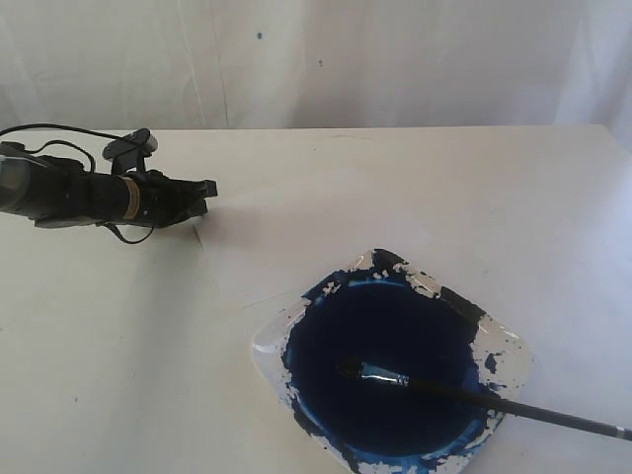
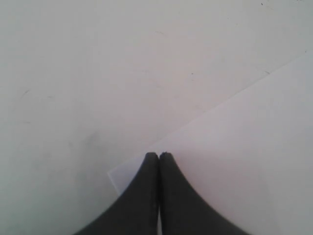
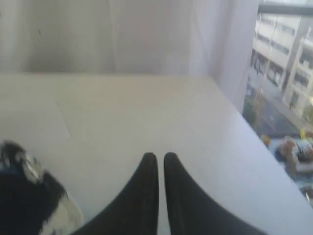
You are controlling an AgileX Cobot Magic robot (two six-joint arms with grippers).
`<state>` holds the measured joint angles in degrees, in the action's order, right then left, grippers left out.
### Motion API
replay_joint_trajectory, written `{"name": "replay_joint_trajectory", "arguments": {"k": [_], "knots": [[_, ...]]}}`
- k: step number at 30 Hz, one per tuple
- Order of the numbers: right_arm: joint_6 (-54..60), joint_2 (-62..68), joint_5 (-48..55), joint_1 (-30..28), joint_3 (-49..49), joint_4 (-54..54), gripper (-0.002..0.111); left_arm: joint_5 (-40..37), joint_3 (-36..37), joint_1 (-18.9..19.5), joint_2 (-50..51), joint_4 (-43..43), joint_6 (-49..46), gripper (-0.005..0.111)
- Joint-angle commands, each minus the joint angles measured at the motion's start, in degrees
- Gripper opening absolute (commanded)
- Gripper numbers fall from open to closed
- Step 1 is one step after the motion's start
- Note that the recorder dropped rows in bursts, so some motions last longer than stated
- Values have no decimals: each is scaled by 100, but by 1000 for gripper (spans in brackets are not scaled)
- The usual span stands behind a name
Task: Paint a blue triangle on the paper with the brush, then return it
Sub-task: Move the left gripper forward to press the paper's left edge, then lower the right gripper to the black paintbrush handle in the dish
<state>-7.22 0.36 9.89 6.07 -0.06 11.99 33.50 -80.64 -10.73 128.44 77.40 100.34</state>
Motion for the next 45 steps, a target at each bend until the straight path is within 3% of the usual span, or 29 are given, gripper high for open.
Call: {"name": "replay_joint_trajectory", "arguments": {"k": [1,6,9,11,15,17,21,26,31,35,38,45], "knots": [[-374,-36,-1995,19,6,-175,5,-15,-11,-31,7,120,16,0],[-448,-36,-3315,19,6,-189,5,-15,-11,-31,7,120,16,0],[-1191,-36,-3476,19,6,-189,5,-15,-11,-31,7,120,16,0],[-1868,-36,-2847,19,6,-178,5,-15,-11,-31,7,120,16,0],[-3936,-36,-126,19,6,-197,5,-16,-11,-21,7,109,16,0],[-4771,-36,188,19,6,-362,5,-16,-11,-21,7,99,16,0],[-4760,-36,237,19,6,-511,5,-16,-11,-21,7,98,16,0],[-4428,-36,766,19,6,-2060,8,-16,-11,-21,7,56,4,0],[-3768,-36,828,19,6,-2962,30,-16,-11,-21,7,20,4,0],[-3768,-36,947,19,6,-3012,55,-16,-11,-21,7,-24,4,0],[-3479,-36,1097,19,6,-3022,67,-16,-11,-21,7,-24,4,0],[-2540,180,731,19,6,-3022,68,-16,-11,-21,7,-24,4,0]]}}
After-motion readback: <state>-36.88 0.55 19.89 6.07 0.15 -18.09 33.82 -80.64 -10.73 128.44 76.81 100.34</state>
